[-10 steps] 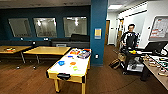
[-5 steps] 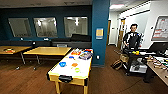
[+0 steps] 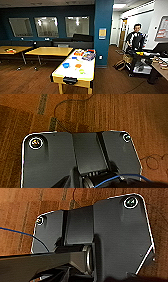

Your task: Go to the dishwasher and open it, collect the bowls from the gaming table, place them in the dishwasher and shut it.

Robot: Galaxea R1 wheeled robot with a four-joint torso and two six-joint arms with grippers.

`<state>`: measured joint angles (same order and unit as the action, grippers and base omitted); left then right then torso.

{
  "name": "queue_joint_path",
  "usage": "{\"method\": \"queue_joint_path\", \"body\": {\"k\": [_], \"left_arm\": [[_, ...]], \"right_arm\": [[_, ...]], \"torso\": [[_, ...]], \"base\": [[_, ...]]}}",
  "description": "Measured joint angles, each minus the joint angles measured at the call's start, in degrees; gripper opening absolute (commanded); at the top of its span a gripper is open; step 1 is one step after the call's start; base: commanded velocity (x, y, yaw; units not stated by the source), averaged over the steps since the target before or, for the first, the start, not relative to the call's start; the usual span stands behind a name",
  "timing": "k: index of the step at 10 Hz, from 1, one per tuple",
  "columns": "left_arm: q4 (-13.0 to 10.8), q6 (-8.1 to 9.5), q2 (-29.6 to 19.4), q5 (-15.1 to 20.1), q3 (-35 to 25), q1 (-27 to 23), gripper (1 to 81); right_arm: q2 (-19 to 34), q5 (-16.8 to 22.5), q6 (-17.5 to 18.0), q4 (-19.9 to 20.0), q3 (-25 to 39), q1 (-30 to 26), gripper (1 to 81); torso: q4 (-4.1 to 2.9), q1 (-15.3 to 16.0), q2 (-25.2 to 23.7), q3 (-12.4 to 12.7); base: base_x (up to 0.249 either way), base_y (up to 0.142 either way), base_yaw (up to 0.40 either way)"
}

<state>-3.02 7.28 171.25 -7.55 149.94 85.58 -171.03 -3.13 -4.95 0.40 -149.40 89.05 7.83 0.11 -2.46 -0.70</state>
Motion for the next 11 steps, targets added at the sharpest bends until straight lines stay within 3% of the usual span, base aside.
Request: {"method": "queue_joint_path", "body": {"k": [5, 11], "left_arm": [[0.0, 0.00, 0.1, 0.0, 0.0, 0.3, 81.1], [0.0, 0.00, 0.3, 0.0, -0.1, 0.5, 81.1]], "right_arm": [[-0.2, 0.1, 0.0, 0.0, -0.2, 0.3, 81.1], [-0.2, 0.1, 0.0, 0.0, -0.2, 0.2, 81.1]], "torso": [[0.00, 0.0, 0.0, 0.0], [0.00, -0.1, 0.0, 0.0]], "base": [[0.000, 0.181, 0.000], [0.098, 0.138, 0.000]]}}
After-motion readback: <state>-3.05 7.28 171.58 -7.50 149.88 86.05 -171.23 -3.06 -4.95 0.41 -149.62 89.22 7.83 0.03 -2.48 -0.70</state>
